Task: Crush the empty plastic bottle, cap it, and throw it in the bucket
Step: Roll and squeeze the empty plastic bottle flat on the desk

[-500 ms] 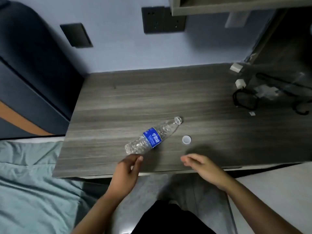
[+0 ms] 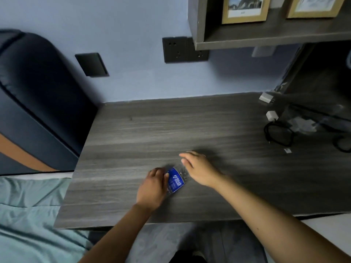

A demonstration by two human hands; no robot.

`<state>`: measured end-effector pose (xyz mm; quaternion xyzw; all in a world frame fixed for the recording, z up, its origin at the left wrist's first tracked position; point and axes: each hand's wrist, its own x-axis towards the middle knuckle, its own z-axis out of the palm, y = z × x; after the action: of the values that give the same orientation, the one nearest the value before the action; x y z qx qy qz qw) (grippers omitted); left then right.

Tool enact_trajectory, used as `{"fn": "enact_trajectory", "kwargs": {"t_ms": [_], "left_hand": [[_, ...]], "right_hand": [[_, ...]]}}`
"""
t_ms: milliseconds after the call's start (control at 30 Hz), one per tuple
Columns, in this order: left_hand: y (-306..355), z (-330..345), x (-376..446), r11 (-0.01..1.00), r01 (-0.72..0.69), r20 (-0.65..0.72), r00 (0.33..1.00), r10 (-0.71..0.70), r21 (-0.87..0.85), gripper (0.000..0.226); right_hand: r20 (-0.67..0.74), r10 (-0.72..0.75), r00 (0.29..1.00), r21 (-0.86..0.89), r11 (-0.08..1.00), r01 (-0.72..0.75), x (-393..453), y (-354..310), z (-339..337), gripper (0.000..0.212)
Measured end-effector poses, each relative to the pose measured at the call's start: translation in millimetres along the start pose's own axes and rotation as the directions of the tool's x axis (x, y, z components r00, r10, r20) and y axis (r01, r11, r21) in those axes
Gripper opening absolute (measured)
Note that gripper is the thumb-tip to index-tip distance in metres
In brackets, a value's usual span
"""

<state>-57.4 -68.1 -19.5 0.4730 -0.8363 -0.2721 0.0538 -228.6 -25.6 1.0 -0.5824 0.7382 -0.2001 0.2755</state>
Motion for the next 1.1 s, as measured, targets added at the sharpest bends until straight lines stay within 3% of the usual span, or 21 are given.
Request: {"fn": "enact_trajectory", "kwargs": {"t_ms": [133, 333, 500, 667, 900, 1100], "left_hand": [[-6, 13, 3, 0.998, 0.041, 0.027, 0.999, -0.043, 0.046, 0.042], [-15, 30, 3, 0.978, -0.025, -0.036, 0.999, 0.034, 0.209, 0.049], [-17, 37, 7, 0.955, -0.037, 0.029, 0.999, 0.030, 0.294, 0.081], [-14, 48, 11, 0.919, -0.026, 0.095, 0.995, -0.012, 0.393, 0.068], [-9, 45, 17, 0.868, -0.045, 0.181, 0.982, -0.052, 0.494, 0.066], [-8, 42, 24, 0.800, -0.178, 0.285, 0.959, 0.009, 0.573, 0.068]], "right_hand": [[0.139, -0.010, 0.990, -0.165, 0.986, 0.033, 16, 5, 15, 0.047], [0.218, -0.065, 0.974, -0.386, 0.911, 0.147, 27, 12, 33, 0.054], [0.200, -0.116, 0.973, -0.485, 0.851, 0.201, 31, 22, 44, 0.056], [0.221, -0.161, 0.962, -0.608, 0.748, 0.265, 29, 28, 58, 0.058], [0.282, -0.111, 0.953, -0.541, 0.802, 0.253, 44, 23, 54, 0.057], [0.284, -0.173, 0.943, -0.518, 0.800, 0.303, 60, 30, 53, 0.058]]}}
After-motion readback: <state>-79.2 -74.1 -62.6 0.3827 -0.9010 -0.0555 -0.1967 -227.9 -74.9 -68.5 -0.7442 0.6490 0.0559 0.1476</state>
